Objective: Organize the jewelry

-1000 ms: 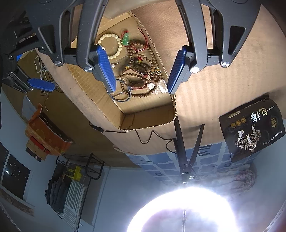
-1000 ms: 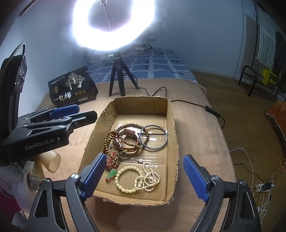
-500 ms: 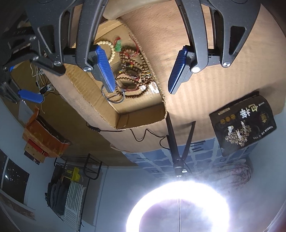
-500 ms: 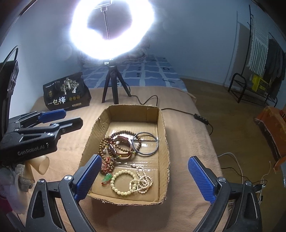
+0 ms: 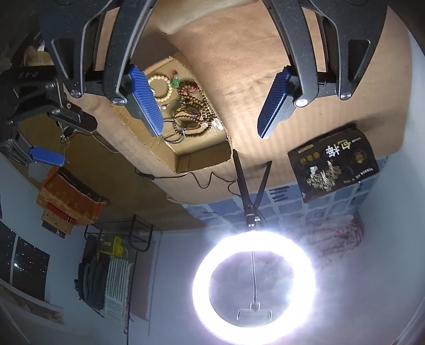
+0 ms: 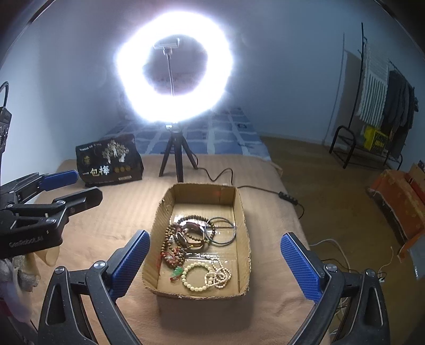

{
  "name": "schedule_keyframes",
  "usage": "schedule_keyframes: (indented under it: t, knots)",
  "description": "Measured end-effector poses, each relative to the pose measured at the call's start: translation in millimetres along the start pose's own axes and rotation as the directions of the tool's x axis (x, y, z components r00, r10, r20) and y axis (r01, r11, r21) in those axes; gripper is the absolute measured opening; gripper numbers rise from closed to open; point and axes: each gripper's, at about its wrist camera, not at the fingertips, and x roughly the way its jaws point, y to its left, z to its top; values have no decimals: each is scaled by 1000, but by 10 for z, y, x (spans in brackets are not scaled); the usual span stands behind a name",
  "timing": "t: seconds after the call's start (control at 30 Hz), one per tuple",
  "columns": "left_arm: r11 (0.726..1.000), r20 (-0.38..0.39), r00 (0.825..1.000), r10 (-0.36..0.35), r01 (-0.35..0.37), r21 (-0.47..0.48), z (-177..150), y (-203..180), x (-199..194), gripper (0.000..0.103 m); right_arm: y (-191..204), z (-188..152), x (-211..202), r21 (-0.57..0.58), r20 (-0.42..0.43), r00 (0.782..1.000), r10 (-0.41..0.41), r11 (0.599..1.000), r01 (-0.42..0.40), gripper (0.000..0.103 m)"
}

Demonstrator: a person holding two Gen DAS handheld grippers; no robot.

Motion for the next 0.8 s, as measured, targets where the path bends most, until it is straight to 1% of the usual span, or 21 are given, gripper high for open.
schedule_keyframes:
  t: [0.1,0.27,0.33,0.53,0.8]
  knots:
    - [1000,14,1000,0,0,12,-4,-41,-236,82,22,18,-220,10,25,1000,-4,1000,4,102]
    - [999,39,999,8,-10,34,-40,-108,-568,82,68,-4,-518,10,55,998,-17,1000,17,103]
    - [999,49,999,14,-16,38,-67,-141,-716,85,101,-32,-618,2,63,998,-24,1000,24,103]
    - [1000,75,997,11,-13,20,-183,-196,-1052,97,169,-141,-777,7,71,997,-22,1000,22,103]
    - [998,89,995,51,-52,16,-368,-216,-1268,102,234,-299,-859,7,88,995,-43,999,43,103]
